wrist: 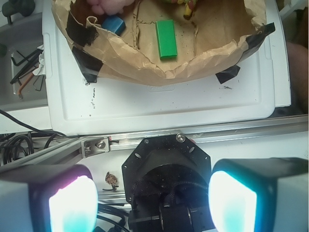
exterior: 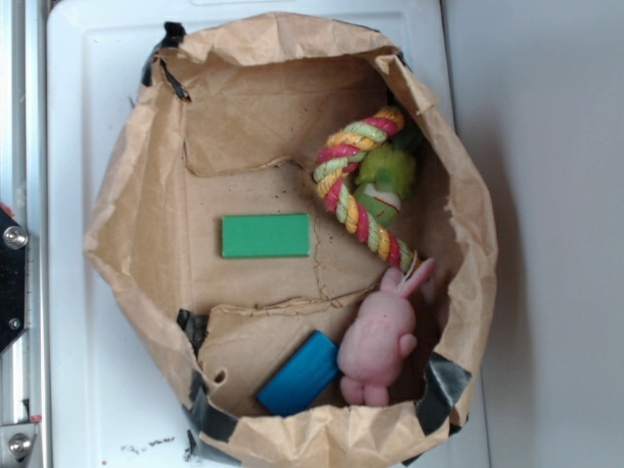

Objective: Grab the blue block.

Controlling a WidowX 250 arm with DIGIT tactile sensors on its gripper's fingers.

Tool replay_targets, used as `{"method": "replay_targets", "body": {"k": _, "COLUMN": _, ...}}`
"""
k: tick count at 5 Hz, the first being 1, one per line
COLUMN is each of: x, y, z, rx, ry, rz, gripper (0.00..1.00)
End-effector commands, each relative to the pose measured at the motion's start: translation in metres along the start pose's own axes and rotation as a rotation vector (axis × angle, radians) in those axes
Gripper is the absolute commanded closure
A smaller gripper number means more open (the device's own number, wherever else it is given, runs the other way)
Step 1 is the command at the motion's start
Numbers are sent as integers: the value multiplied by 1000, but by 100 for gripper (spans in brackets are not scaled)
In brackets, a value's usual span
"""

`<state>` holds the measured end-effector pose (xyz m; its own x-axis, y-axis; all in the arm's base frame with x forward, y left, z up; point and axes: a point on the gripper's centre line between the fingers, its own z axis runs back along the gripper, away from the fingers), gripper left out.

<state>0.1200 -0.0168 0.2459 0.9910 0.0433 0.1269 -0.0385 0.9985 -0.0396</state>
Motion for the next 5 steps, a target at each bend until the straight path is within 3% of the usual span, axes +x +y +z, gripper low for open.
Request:
{"method": "replay_targets", "body": {"k": 1, "x": 0, "y": 0, "z": 0, "rx": 0, "ry": 0, "rz": 0, "gripper": 0}}
{"method": "replay_targets", "body": {"k": 4, "x": 92, "y": -17, "z": -27, "rx": 8, "ry": -100, "rz": 172, "gripper": 0}}
{"method": "replay_targets", "body": {"k": 5, "x": 117, "y": -12, "z": -47, "rx": -35, "ry": -120, "rz": 303, "gripper": 0}}
